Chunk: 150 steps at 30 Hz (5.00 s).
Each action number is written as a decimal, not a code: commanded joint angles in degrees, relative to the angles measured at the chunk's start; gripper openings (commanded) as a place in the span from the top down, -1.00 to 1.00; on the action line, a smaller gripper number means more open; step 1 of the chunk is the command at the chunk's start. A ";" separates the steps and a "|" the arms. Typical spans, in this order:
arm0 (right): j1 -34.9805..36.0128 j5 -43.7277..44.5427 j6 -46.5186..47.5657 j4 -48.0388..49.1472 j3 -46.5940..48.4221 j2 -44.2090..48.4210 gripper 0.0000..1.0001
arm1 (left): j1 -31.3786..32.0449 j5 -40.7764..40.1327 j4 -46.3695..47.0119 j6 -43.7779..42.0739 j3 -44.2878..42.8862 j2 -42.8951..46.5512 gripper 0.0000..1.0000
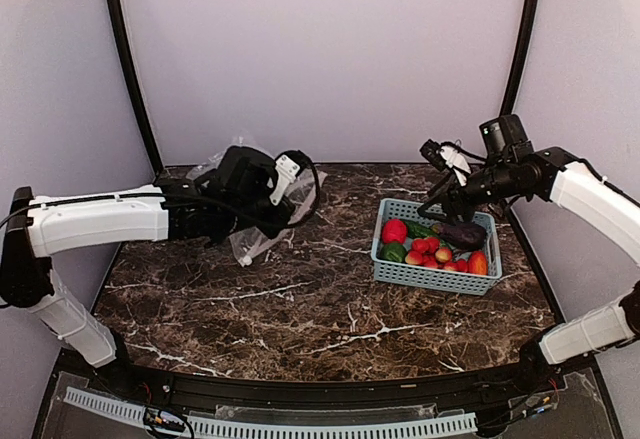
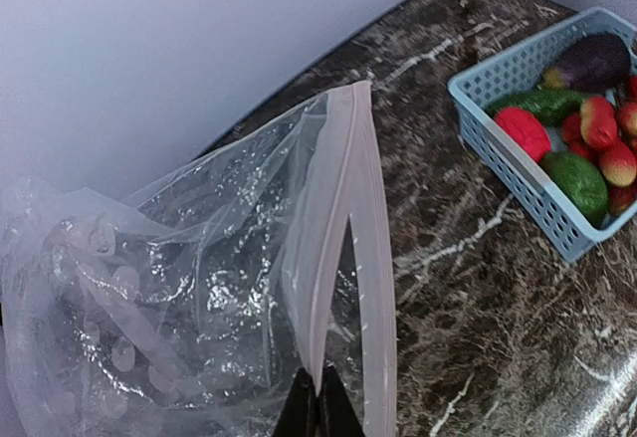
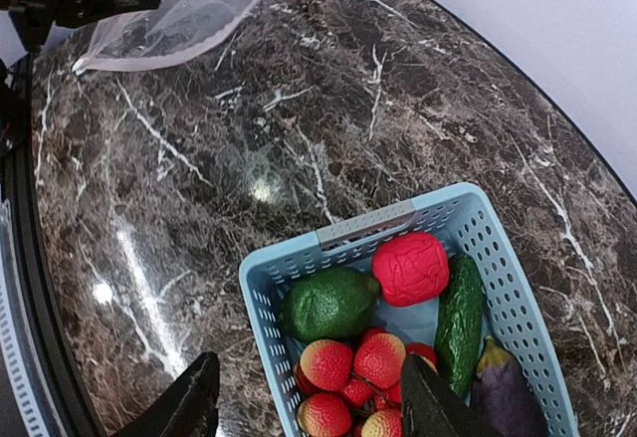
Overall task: Place the food in the zip-top bag and seal the zipper
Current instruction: Pick up the fake vegetable from the bin, then place the fake vegetable in the zipper food storage bag.
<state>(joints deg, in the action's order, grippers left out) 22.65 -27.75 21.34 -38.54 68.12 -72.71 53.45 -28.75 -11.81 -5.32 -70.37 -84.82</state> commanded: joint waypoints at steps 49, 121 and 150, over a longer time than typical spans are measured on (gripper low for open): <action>-13.89 29.41 15.68 -6.60 2.66 -21.33 -0.29 | -9.37 38.96 16.10 22.19 12.35 8.74 0.99; 9.51 -33.94 -17.19 12.04 17.52 -10.31 -0.09 | -1.72 19.41 32.28 37.22 7.16 -0.59 0.99; 11.40 -25.77 -42.25 39.55 8.62 -15.91 -0.16 | 3.68 15.36 44.49 51.56 9.73 -2.97 0.99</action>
<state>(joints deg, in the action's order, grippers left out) 33.67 -56.77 -18.37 -2.50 77.47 -89.17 56.60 -12.97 29.95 44.64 -62.59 -88.84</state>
